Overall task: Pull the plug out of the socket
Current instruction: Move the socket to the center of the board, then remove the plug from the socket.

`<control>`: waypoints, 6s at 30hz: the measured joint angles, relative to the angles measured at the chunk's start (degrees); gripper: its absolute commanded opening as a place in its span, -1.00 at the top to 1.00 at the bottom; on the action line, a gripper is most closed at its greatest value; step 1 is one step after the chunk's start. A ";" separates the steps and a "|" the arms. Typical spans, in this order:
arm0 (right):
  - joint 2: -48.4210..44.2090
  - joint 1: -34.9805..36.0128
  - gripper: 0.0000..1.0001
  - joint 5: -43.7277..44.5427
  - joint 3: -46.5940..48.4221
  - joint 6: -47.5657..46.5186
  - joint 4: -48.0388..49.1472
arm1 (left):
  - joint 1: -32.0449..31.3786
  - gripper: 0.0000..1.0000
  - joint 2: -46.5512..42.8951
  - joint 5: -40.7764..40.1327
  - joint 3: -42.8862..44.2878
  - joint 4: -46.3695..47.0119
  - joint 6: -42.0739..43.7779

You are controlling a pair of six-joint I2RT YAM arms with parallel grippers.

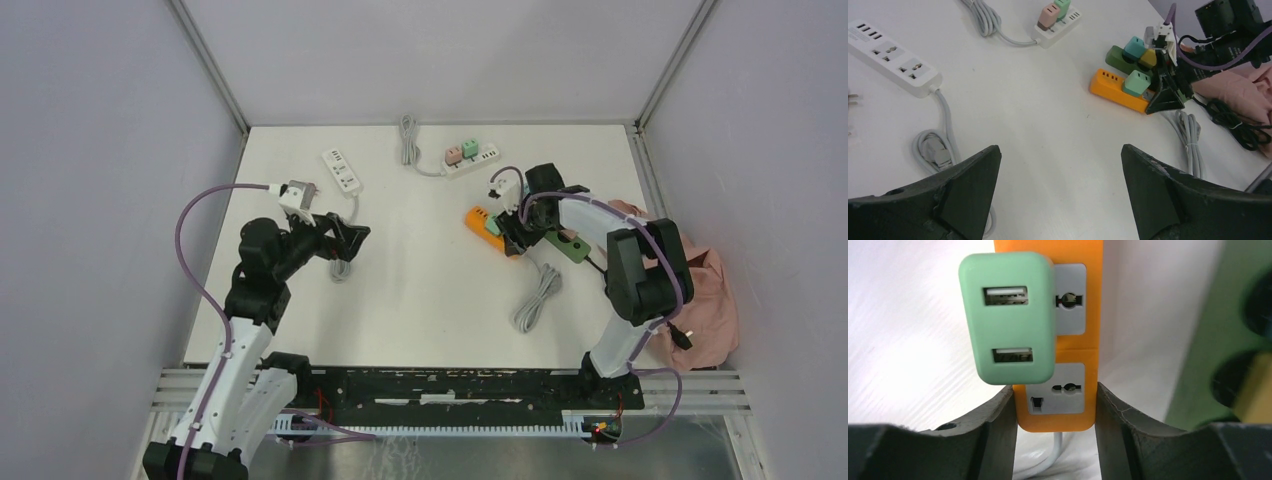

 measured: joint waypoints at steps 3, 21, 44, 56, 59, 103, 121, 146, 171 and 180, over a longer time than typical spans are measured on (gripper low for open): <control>-1.38 1.51 0.71 -5.99 0.00 -7.23 -4.39 | 0.00 -0.91 -0.50 2.34 -0.42 0.50 0.11; -9.99 22.62 0.05 -11.54 -10.69 -51.32 -17.18 | 0.00 -0.90 -1.01 5.79 -0.44 1.29 0.33; -32.06 9.75 -0.99 -31.36 -7.30 -45.90 -25.73 | -24.92 -0.91 5.55 5.97 -9.55 29.68 -28.68; -26.23 5.20 -0.99 -50.10 -4.22 -53.72 -37.90 | -47.60 -0.93 1.29 -9.29 -21.03 35.95 -10.93; -26.99 5.20 -0.98 -50.03 -6.03 -56.52 -38.10 | -54.34 -0.93 4.63 -13.40 -26.49 39.69 -3.50; -26.49 12.74 -0.83 -39.91 -13.29 -51.98 -25.66 | -64.30 0.25 53.00 -32.52 -26.60 73.35 19.93; -24.83 24.55 -0.01 -27.56 -18.10 -41.05 -8.26 | -63.47 0.94 54.31 -29.90 -25.99 74.53 19.02; -21.33 27.91 1.00 -24.30 -16.41 -43.50 -10.29 | -62.55 0.94 55.30 -27.65 -25.77 75.67 18.23; -21.42 27.87 1.00 -23.23 -15.89 -43.56 -11.39 | -61.51 0.94 57.51 -26.36 -25.49 78.64 17.31; -21.16 25.94 1.00 -22.91 -15.39 -38.32 -10.78 | -61.24 0.94 57.99 -26.38 -25.53 79.45 16.87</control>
